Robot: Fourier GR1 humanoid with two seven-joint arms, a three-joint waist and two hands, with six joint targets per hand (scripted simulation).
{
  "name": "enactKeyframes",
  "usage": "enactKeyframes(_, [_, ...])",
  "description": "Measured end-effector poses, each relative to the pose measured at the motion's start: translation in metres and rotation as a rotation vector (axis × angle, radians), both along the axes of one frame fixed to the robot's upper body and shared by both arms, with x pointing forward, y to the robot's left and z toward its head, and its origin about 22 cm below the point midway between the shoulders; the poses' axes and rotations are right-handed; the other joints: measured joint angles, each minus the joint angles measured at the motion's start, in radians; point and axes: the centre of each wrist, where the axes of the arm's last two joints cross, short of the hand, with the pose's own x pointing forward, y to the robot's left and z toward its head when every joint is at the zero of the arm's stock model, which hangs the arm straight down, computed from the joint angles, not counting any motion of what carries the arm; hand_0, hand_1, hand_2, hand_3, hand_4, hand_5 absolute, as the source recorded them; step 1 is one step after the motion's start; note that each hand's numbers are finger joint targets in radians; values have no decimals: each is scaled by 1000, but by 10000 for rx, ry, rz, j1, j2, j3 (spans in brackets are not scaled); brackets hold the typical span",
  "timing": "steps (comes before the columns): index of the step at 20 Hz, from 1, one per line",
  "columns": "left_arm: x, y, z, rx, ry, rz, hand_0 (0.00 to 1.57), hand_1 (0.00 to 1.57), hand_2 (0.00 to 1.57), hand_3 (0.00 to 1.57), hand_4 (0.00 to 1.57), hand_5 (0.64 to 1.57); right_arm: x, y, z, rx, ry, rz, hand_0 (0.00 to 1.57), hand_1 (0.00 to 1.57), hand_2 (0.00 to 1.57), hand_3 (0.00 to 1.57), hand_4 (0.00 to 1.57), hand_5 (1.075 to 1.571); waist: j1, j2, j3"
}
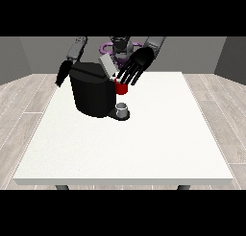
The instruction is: Insert the coffee pod into the coffee machine and close the lid
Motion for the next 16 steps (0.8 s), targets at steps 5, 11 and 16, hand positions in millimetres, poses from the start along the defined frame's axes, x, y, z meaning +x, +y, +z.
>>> enactKeyframes(5, [0,-16,-67,-286,1491,-367,0,0,282,0,0,1571,-22,-18,-40,146,1040,-403,0,0,0,0,0,1571,710,-1289,-10])
enactKeyframes(11, [-10,-31,-141,-4260,2719,-1183,0,0,0,0,467,1571,-46,-28,-71,366,1832,-989,0,0,0,0,0,1571,1621,-2603,-29])
enactKeyframes(16, [-37,-30,-224,-8218,4218,-986,0,0,0,0,394,1571,-65,-41,-86,639,2205,-1221,0,0,0,0,0,1571,2469,-3926,-34])
